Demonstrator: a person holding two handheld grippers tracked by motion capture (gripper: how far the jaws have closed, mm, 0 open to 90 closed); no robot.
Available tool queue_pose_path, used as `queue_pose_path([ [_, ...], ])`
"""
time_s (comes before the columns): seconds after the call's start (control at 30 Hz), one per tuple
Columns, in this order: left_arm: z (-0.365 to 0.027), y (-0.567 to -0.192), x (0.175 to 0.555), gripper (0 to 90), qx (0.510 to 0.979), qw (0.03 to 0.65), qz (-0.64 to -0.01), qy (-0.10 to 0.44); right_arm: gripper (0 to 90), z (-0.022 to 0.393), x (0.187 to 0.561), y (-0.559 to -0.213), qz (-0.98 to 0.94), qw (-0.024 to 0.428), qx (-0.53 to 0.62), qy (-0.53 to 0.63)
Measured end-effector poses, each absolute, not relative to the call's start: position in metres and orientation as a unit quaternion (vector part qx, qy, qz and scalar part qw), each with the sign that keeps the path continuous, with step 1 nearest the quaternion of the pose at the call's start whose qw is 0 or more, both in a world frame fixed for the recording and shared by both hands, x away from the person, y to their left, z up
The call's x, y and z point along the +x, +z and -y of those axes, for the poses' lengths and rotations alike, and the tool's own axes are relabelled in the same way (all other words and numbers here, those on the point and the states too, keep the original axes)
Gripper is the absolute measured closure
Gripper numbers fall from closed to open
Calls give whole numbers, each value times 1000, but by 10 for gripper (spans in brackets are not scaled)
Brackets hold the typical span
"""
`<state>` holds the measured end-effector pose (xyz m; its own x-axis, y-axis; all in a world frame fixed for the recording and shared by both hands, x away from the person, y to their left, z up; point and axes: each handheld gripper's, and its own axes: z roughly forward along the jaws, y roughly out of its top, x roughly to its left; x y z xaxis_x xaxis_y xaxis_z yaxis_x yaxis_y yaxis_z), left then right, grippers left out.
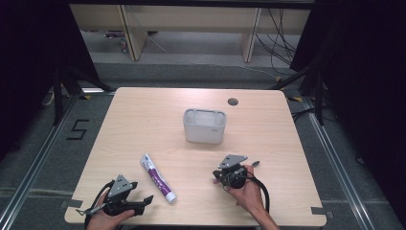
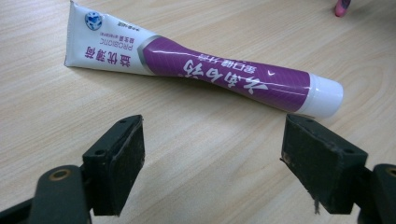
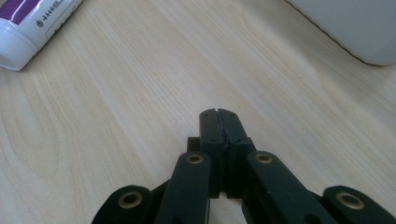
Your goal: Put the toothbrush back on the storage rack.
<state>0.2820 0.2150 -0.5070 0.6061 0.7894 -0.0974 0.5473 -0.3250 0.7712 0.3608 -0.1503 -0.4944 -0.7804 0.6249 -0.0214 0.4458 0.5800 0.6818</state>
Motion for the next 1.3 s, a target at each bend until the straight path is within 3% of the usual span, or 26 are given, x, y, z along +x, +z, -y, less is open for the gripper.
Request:
queue_pose_path([
  [0.7,-215,-507,282,211,801,401,-418,149,900,149,358,-501,-891,104,288,336],
  [1.3,-216,-507,281,211,802,400,-418,149,900,167,328,-500,-902,93,282,314],
])
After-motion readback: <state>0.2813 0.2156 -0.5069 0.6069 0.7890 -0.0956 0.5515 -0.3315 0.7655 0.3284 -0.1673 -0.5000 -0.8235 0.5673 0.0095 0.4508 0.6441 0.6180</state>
